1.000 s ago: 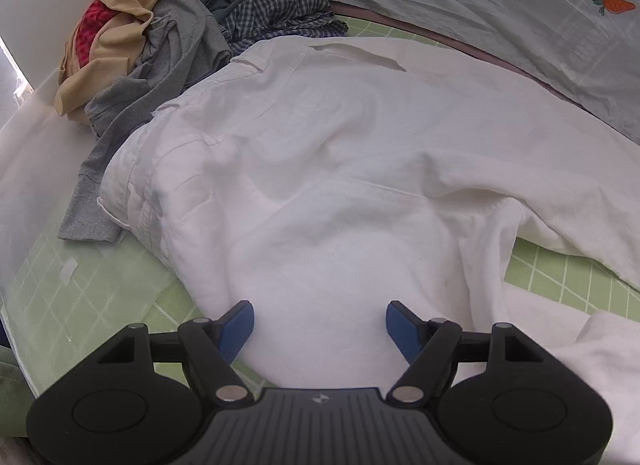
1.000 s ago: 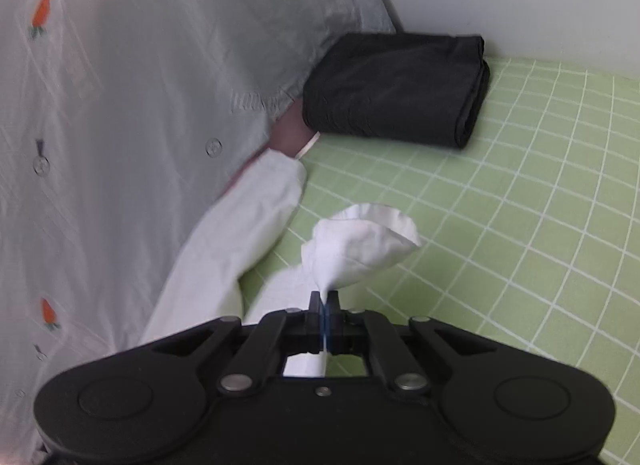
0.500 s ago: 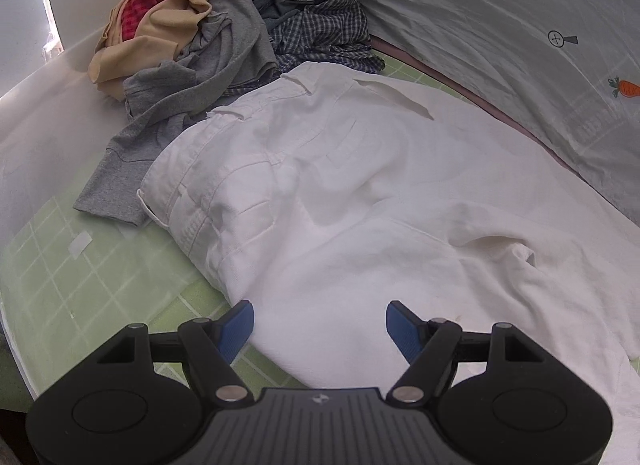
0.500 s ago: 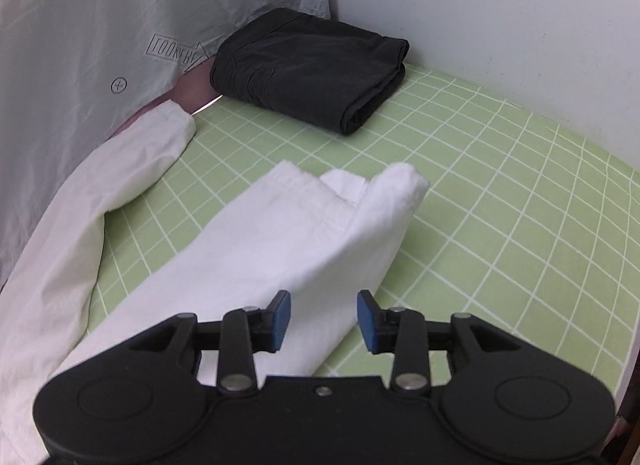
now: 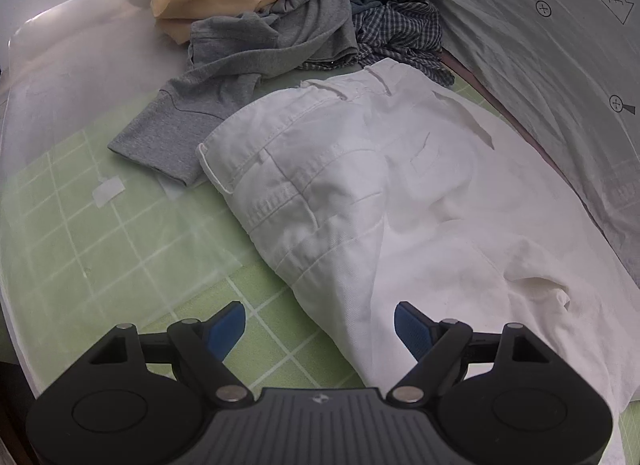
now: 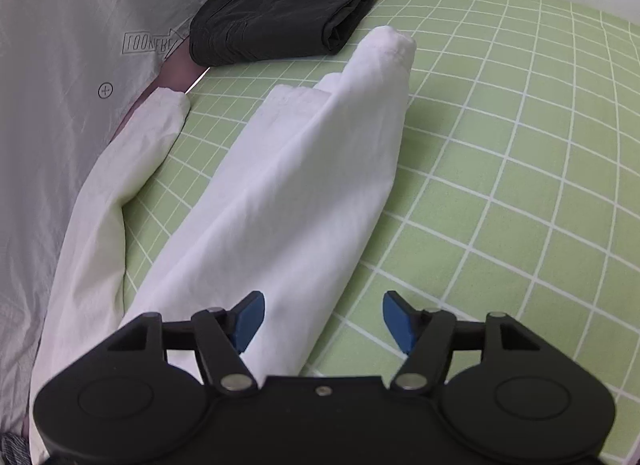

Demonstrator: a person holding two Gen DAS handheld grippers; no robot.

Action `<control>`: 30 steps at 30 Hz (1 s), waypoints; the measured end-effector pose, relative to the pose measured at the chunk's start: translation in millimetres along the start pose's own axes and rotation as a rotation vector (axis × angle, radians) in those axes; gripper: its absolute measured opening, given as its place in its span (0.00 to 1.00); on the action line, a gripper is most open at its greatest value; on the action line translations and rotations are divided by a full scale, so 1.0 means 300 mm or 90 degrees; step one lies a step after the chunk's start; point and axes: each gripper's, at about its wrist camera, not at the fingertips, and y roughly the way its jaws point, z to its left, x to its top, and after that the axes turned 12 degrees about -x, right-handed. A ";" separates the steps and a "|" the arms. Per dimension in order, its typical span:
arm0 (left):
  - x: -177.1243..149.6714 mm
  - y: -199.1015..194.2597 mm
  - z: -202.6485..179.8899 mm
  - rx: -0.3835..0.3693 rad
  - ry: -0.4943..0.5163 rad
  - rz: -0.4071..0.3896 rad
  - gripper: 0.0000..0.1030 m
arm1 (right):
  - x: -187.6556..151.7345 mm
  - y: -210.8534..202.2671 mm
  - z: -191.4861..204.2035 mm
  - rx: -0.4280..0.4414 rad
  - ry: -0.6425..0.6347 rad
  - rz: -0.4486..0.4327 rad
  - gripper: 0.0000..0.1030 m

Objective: Fold clothes

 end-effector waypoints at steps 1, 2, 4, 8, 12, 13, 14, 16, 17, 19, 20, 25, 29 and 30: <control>0.004 0.020 0.004 0.000 -0.012 0.004 0.80 | 0.009 0.008 0.002 -0.001 0.007 -0.006 0.67; 0.011 0.036 0.004 0.003 -0.022 0.005 0.80 | 0.020 0.017 0.008 -0.004 0.008 -0.012 0.67; 0.025 0.056 0.002 0.001 -0.038 -0.002 0.78 | 0.041 0.035 0.021 -0.012 0.009 -0.024 0.66; 0.065 0.009 -0.016 -0.015 -0.055 -0.027 0.28 | 0.088 0.079 0.033 0.004 0.013 -0.023 0.11; 0.106 -0.051 -0.035 -0.033 -0.070 -0.052 0.13 | 0.127 0.009 0.034 0.038 0.011 -0.067 0.01; 0.116 -0.066 -0.039 -0.037 -0.074 -0.059 0.12 | 0.133 -0.029 0.037 0.048 0.008 -0.085 0.01; 0.126 -0.081 -0.044 -0.042 -0.077 -0.065 0.12 | 0.140 -0.076 0.036 0.062 0.012 -0.102 0.01; 0.150 -0.125 -0.059 -0.054 -0.076 -0.082 0.12 | 0.155 -0.171 0.033 0.090 0.021 -0.134 0.01; 0.166 -0.169 -0.075 -0.065 -0.060 -0.098 0.12 | 0.165 -0.222 0.031 0.106 0.025 -0.149 0.01; 0.192 -0.241 -0.112 -0.077 -0.025 -0.125 0.12 | 0.184 -0.315 0.031 0.134 0.025 -0.185 0.01; 0.205 -0.264 -0.132 -0.080 -0.007 -0.137 0.11 | 0.201 -0.364 0.040 0.151 0.016 -0.205 0.01; 0.257 -0.204 -0.216 -0.058 0.076 -0.168 0.14 | 0.255 -0.405 0.187 0.204 -0.062 -0.259 0.01; 0.268 -0.064 -0.237 0.031 0.106 -0.093 0.22 | 0.245 -0.214 0.358 0.154 -0.131 -0.191 0.10; 0.253 -0.058 -0.221 0.027 0.101 -0.077 0.27 | 0.234 -0.171 0.376 0.128 -0.143 -0.167 0.11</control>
